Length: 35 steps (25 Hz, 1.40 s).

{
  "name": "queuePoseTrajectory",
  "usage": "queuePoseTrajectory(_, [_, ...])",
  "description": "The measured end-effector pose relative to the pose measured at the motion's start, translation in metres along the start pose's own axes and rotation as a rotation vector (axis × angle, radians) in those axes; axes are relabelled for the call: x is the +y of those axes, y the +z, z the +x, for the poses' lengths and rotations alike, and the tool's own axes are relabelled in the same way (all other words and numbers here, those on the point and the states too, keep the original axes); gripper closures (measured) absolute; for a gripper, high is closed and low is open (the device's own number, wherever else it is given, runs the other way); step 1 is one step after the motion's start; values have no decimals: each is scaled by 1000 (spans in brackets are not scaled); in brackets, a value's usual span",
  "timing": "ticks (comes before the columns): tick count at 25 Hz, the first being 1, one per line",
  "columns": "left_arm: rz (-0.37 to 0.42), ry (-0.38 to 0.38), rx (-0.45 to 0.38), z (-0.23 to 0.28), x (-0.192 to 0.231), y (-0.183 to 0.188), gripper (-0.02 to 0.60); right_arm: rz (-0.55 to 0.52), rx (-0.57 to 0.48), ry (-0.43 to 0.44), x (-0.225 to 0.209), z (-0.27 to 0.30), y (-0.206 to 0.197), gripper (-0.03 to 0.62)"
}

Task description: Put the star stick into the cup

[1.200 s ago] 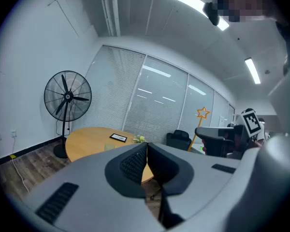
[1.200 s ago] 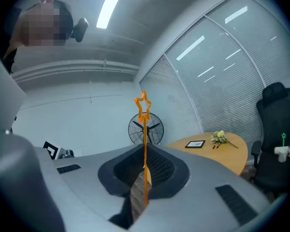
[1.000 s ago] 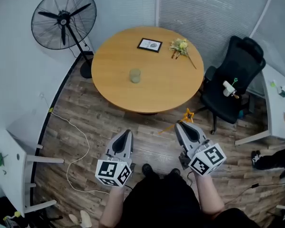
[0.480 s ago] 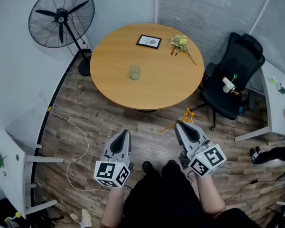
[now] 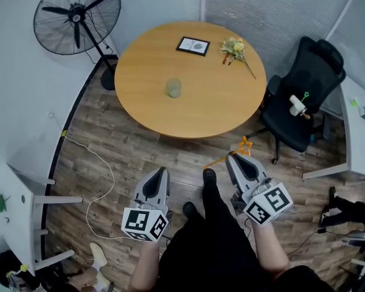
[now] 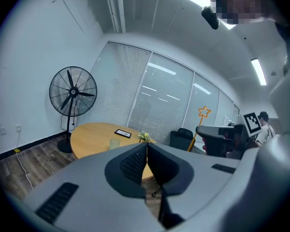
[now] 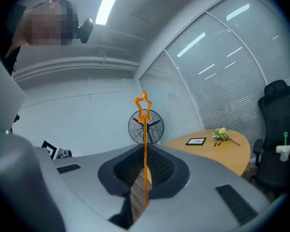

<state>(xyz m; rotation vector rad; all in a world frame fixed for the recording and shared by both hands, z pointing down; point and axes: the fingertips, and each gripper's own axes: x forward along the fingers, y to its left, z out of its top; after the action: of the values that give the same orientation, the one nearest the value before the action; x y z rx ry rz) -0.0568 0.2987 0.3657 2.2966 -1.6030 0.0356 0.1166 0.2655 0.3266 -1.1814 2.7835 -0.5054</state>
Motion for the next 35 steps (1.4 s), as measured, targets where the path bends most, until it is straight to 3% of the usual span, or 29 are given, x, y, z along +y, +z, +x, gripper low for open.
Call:
queuePoseTrajectory(18, [34,95,-34,121,24,59,581,24,-14,140,-88,113,56,569])
queuePoseTrajectory(35, [34,182,-34,206,8,65,581,42,11,275,-161,162,77,569])
